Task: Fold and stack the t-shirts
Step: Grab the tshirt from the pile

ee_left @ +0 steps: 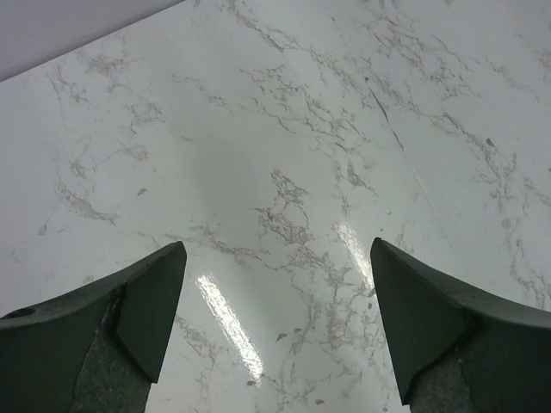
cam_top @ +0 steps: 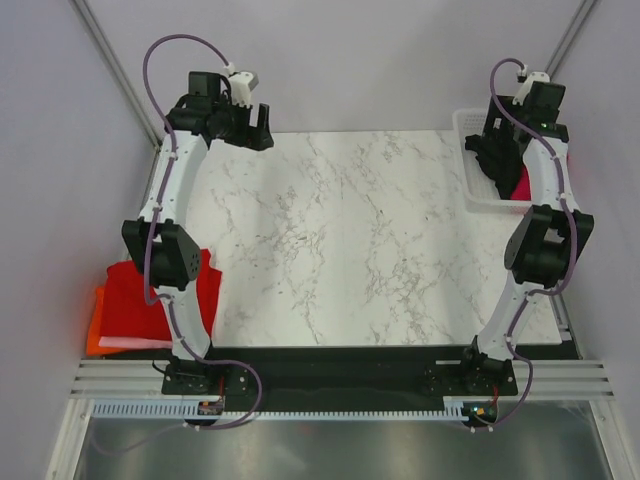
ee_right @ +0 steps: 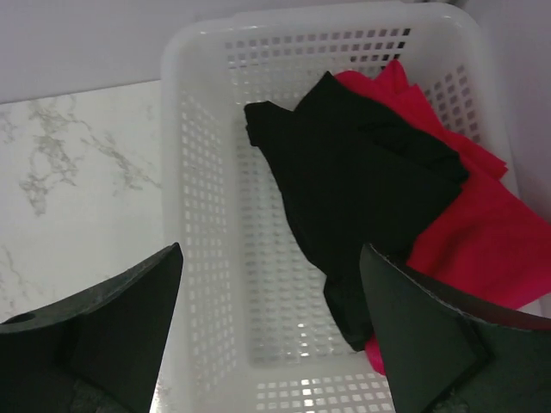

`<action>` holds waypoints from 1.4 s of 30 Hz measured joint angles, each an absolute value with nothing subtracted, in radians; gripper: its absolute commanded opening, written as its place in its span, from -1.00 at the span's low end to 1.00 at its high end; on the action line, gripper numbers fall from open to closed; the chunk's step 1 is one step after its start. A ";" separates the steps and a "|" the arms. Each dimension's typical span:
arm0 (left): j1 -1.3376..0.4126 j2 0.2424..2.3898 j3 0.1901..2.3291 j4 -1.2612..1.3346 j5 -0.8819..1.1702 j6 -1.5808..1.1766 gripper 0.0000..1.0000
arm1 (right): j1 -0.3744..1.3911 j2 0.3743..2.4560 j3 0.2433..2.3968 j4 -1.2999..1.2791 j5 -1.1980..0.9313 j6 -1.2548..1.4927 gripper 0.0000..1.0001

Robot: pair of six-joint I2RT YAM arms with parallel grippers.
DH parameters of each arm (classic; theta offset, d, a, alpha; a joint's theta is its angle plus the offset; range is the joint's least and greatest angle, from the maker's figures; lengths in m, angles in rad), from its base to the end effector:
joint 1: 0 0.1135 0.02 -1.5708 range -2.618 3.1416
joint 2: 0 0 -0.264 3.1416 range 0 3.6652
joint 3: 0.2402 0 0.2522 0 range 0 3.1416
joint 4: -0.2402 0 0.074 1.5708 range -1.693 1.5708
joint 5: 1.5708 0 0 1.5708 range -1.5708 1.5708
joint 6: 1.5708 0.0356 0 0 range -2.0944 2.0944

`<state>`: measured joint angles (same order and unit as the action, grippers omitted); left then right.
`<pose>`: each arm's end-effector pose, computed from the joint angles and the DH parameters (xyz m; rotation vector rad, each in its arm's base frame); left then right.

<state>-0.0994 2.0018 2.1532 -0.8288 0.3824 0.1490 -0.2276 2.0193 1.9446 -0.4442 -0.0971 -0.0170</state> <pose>0.4433 -0.0576 0.3825 0.4773 2.1686 -0.4016 0.4667 -0.1046 0.3387 0.1608 2.0811 -0.0471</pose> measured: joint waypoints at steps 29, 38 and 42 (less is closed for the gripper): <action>-0.327 2.018 2.043 -0.909 0.192 0.323 0.56 | -0.349 2.326 2.074 -0.519 0.093 -0.258 0.14; -0.327 2.037 2.056 -0.950 0.162 0.332 0.56 | -0.349 2.389 2.107 -0.478 0.041 -0.223 0.19; -0.327 2.049 2.056 -0.958 0.157 0.332 0.56 | -0.349 2.410 2.130 -0.474 0.034 -0.213 0.24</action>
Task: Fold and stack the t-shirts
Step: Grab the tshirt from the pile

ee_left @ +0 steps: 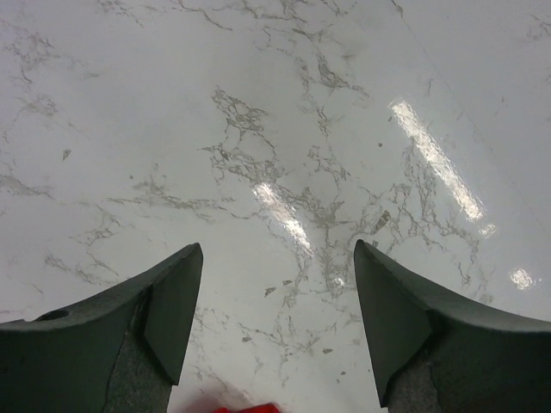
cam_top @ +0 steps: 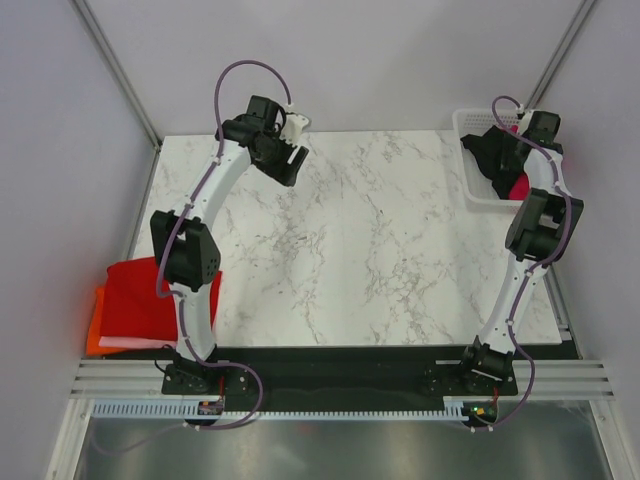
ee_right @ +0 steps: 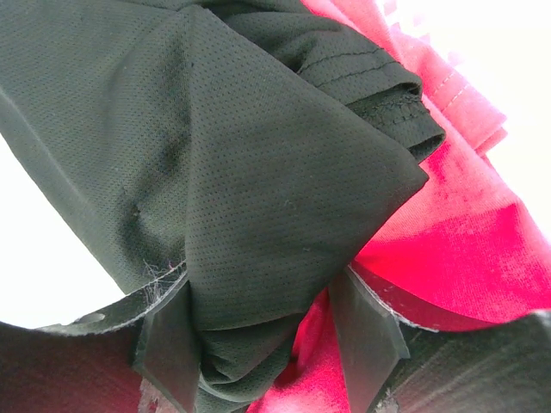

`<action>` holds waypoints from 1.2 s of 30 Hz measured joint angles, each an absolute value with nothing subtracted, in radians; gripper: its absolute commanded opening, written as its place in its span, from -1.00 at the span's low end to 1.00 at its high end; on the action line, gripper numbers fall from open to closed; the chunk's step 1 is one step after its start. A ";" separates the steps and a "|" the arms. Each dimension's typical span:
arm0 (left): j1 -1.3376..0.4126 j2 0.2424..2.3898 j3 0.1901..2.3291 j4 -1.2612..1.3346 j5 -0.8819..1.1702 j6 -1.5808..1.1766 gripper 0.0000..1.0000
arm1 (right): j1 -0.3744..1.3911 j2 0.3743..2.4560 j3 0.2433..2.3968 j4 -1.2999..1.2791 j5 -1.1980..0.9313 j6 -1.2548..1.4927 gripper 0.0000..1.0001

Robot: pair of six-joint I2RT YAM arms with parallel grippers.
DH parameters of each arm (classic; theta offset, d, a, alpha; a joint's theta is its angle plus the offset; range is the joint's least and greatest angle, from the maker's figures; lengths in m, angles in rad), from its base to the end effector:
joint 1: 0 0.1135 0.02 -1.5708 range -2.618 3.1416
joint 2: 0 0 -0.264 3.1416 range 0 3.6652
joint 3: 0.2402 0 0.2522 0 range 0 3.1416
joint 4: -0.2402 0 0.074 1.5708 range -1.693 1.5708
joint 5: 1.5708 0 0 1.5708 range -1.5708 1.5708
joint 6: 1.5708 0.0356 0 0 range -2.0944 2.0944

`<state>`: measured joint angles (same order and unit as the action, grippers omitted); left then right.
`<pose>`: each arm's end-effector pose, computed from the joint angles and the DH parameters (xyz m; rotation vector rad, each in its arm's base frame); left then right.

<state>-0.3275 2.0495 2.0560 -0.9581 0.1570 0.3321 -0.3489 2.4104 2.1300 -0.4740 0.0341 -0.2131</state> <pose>0.4238 -0.1499 0.3205 0.8746 2.3595 -0.1960 0.5149 -0.1886 0.2046 0.1765 2.3401 -0.3199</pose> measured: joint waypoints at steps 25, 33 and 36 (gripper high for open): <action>-0.345 2.115 2.110 -0.974 0.132 0.332 0.56 | -0.245 2.333 1.998 -0.355 0.030 -0.306 0.18; -0.356 2.118 2.114 -0.975 0.132 0.332 0.54 | -0.187 2.296 1.908 -0.313 0.139 -0.372 0.10; -0.358 2.118 2.114 -0.975 0.131 0.332 0.54 | -0.187 2.289 1.900 -0.302 0.180 -0.390 0.08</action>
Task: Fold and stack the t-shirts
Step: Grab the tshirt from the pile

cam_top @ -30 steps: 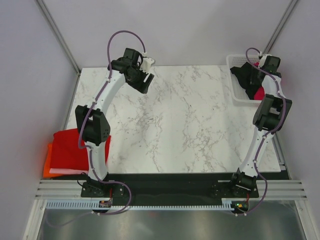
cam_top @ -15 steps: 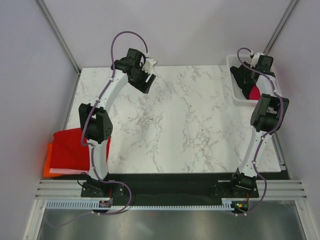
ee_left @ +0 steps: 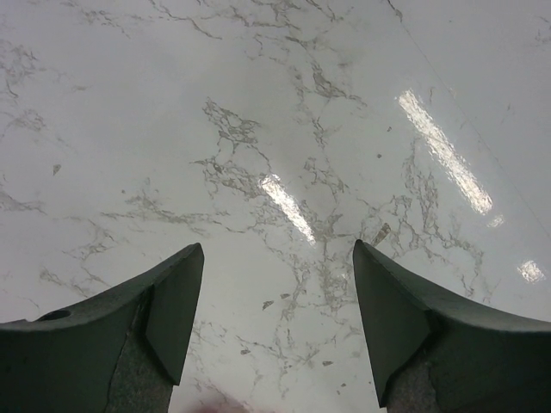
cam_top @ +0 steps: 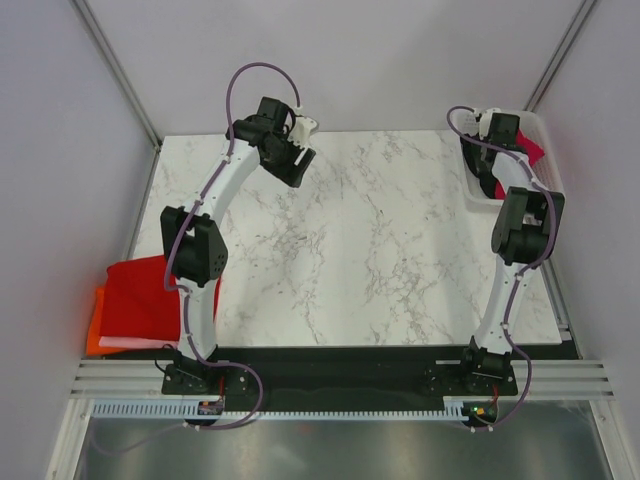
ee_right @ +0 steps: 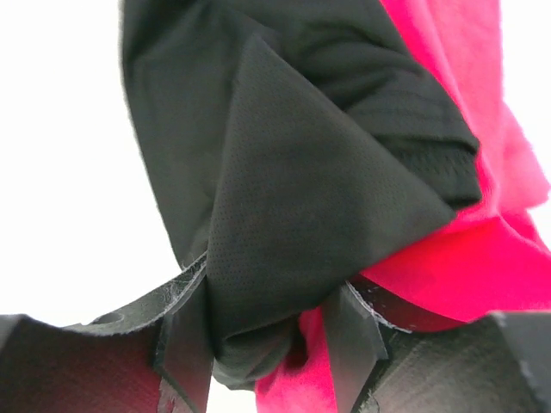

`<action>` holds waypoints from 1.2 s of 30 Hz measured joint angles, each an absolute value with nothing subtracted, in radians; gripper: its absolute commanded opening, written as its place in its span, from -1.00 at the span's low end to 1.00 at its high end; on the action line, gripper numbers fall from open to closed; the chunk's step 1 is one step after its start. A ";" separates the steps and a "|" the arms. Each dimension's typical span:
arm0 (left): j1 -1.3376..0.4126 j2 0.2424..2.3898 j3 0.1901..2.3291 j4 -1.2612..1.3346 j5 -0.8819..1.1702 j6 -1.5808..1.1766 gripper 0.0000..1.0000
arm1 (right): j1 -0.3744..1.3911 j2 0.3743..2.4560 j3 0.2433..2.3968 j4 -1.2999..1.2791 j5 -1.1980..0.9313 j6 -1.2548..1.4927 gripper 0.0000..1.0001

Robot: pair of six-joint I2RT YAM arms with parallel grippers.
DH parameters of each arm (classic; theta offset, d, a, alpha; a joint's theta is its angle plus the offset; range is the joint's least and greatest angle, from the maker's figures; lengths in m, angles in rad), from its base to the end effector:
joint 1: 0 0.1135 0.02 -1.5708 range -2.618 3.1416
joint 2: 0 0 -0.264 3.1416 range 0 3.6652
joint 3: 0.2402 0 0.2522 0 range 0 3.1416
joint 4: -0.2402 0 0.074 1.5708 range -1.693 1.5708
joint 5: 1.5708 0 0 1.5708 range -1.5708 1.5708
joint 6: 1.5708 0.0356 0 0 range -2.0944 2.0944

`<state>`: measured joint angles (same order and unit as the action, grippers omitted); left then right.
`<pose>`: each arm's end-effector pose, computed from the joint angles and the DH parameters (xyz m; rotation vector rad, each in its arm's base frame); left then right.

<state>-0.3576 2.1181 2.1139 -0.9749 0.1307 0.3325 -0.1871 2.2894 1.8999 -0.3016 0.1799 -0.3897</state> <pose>0.4326 -0.1666 0.3072 0.9091 2.3790 -0.1764 0.5168 -0.1043 0.2052 -0.1353 2.2955 -0.5062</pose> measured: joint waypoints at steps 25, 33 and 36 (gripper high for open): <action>-0.362 2.118 2.114 -0.978 0.133 0.333 0.60 | -0.262 2.076 1.698 -0.218 0.290 -0.401 0.18; -0.362 2.118 2.114 -0.978 0.132 0.333 0.60 | -0.269 2.167 1.778 -0.305 0.300 -0.402 -0.75; -0.363 2.118 2.114 -0.979 0.132 0.333 0.60 | -0.272 2.177 1.803 -0.323 0.298 -0.391 -1.00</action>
